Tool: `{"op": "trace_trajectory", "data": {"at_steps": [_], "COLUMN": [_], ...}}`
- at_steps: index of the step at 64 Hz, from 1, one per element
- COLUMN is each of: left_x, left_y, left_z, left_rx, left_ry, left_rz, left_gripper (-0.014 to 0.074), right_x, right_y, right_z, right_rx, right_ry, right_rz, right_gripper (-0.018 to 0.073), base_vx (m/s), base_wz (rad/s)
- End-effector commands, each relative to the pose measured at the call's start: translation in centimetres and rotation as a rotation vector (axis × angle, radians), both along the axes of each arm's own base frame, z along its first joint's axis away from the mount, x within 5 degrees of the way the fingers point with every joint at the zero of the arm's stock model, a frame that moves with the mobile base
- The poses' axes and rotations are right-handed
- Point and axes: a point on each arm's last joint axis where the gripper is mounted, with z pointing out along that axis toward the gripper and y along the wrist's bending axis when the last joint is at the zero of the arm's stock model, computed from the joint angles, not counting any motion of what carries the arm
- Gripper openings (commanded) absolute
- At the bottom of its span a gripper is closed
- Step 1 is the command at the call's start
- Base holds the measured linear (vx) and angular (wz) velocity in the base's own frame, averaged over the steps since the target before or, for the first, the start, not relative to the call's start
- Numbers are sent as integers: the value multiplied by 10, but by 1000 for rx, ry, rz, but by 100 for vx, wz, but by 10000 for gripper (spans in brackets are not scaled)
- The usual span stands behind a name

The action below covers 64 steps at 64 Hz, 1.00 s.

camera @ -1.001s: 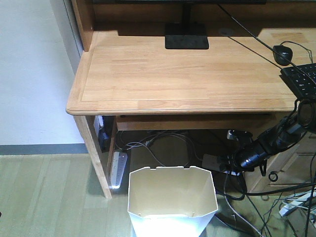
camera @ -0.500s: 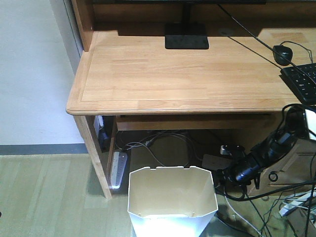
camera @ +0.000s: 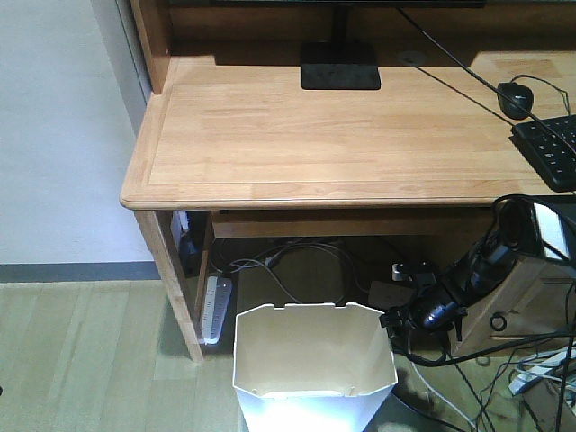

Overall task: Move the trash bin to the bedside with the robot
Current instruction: 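Lower the right gripper down beside the white trash bin's rim, then close the right gripper on the rim of the white trash bin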

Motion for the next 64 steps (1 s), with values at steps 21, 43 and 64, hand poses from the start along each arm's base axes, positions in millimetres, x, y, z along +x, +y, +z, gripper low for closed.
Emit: {"op": "trace_trajectory", "data": {"at_steps": [21, 43, 64], "left_x": [1, 1, 1], "left_y": [0, 0, 0], "left_z": [-3, -3, -3], "left_rx": [-12, -12, -12], "left_ry": [-55, -55, -55], "left_rz": [-1, -1, -1], "left_gripper": [-6, -6, -6], "right_x": [15, 15, 28], "right_y": [10, 12, 9], "right_z": [14, 1, -5], "right_rx": [23, 40, 89], "right_ry": [-44, -23, 38], "right_rz": [65, 182, 227], "right_gripper": [531, 531, 531], "base_vx": [0, 0, 0], "base_wz": [0, 0, 0]}}
